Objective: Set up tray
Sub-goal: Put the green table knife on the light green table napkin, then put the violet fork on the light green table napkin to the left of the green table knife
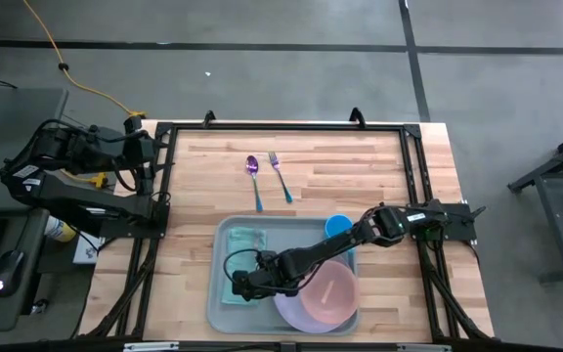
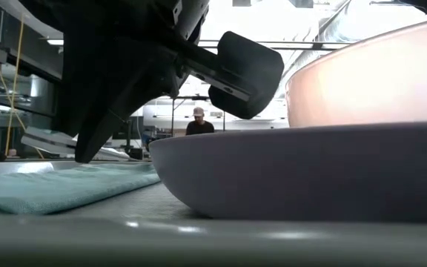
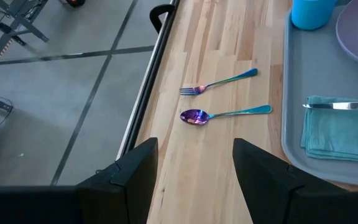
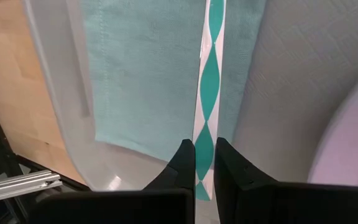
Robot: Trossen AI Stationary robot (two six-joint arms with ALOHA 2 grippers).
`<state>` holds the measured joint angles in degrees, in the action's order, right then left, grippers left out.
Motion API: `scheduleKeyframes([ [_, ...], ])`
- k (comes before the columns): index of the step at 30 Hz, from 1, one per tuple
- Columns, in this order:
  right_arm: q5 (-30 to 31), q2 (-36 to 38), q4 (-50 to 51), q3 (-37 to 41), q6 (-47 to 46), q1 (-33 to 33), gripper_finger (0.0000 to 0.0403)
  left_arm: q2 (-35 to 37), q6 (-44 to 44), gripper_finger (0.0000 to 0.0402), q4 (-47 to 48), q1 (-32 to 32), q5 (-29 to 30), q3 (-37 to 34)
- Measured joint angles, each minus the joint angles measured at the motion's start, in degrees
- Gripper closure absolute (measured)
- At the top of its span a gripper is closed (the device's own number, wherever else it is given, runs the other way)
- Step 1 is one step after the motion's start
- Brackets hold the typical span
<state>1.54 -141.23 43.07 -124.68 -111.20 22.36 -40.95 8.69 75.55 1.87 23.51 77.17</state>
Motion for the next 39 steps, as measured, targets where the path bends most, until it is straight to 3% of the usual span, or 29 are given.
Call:
scheduleKeyframes([
  [10,-0.37,-0.04,-0.02,0.00,0.40,0.03,0.0393,0.00,-0.02,0.0163,0.00,0.00,0.00,0.00],
  [17,-0.63,-0.04,-0.11,0.00,0.52,-0.18,0.0349,0.00,-0.02,0.0163,0.00,0.00,-0.46,0.01],
  [23,0.58,-0.04,-2.41,0.00,1.89,-0.63,0.0353,0.02,0.00,0.0163,0.00,0.00,-0.48,0.00],
  [32,7.70,-0.09,-12.34,0.00,8.55,-2.71,0.0376,0.00,0.03,0.0163,0.00,0.00,-0.60,0.00],
  [39,18.36,-0.01,-32.09,0.02,27.66,-6.11,0.0374,0.02,1.45,0.0163,0.02,0.00,-2.12,0.00],
])
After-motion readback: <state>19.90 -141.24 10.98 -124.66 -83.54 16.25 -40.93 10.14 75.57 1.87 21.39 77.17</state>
